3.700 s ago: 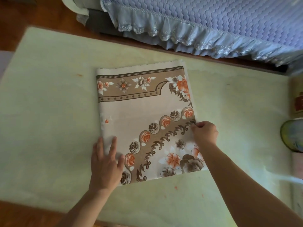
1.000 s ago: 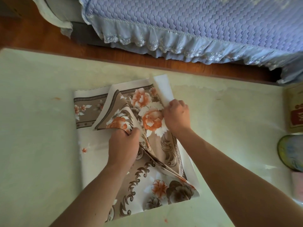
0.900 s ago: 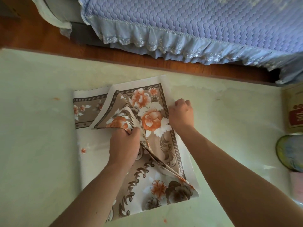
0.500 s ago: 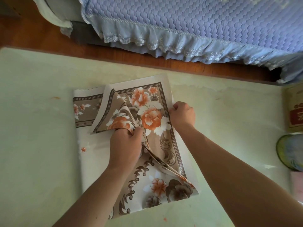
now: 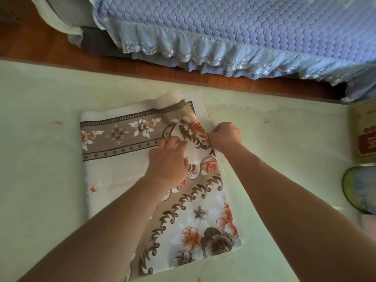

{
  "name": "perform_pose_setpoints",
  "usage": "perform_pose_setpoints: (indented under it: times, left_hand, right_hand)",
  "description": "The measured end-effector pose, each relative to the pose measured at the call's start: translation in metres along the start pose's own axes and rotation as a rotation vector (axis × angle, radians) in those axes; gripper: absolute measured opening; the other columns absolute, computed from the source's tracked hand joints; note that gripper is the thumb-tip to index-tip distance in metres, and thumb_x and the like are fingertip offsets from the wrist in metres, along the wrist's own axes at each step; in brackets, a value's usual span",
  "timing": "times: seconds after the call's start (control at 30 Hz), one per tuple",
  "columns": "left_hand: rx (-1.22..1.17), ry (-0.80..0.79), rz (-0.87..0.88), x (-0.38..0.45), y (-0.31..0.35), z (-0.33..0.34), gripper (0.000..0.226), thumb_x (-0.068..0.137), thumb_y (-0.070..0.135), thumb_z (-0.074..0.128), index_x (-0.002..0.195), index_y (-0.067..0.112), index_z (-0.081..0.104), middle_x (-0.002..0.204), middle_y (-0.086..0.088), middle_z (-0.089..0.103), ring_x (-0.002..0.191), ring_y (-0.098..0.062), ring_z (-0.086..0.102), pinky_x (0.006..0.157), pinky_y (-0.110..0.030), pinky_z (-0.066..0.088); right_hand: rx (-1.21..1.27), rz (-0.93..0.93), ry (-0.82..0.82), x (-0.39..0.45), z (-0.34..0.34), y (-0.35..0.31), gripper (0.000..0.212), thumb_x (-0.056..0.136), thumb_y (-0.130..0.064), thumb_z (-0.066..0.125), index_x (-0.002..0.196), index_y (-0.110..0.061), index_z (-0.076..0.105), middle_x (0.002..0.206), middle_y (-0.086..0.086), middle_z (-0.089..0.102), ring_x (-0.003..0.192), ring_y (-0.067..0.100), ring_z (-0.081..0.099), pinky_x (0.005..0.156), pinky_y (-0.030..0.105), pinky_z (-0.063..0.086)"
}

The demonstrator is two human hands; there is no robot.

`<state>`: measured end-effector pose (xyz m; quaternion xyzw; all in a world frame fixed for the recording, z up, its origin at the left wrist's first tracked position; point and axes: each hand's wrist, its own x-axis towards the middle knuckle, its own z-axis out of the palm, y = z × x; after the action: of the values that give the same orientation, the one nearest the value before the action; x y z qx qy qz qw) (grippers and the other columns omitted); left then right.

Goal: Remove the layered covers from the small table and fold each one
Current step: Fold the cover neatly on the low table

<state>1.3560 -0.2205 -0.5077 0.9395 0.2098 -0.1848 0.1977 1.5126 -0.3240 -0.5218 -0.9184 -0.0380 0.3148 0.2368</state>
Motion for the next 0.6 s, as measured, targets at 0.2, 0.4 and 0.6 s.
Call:
perform_pose_setpoints:
  times: [0.2, 0.4, 0.6]
  left_hand:
    - [0.124, -0.088, 0.044, 0.001, -0.007, 0.0, 0.082, 0.09, 0.054, 0.061, 0.156, 0.033, 0.018, 0.154, 0.003, 0.019, 0.144, -0.024, 0.023, 0.108, -0.057, 0.036]
    - [0.189, -0.078, 0.023, -0.003, 0.0, 0.002, 0.09, 0.09, 0.054, 0.064, 0.158, 0.031, 0.01, 0.158, 0.002, 0.015, 0.145, -0.025, 0.021, 0.109, -0.054, 0.034]
    - [0.192, -0.049, 0.017, -0.005, 0.001, 0.008, 0.092, 0.091, 0.05, 0.065, 0.16, 0.028, 0.008, 0.158, 0.003, 0.015, 0.145, -0.024, 0.019, 0.108, -0.051, 0.033]
  right_hand:
    - [0.062, -0.024, 0.016, -0.006, 0.0, 0.004, 0.012, 0.091, -0.025, 0.057, 0.097, -0.016, 0.063, 0.081, -0.003, 0.059, 0.08, 0.02, 0.059, 0.067, 0.031, 0.048]
    - [-0.011, -0.178, 0.075, -0.04, 0.015, 0.018, 0.027, 0.097, -0.023, 0.049, 0.121, -0.016, 0.06, 0.113, 0.005, 0.052, 0.096, 0.027, 0.058, 0.09, 0.04, 0.052]
    - [-0.019, -0.148, 0.122, -0.054, 0.027, 0.039, 0.023, 0.096, -0.027, 0.056, 0.1, -0.006, 0.065, 0.106, 0.011, 0.055, 0.103, 0.033, 0.052, 0.09, 0.037, 0.046]
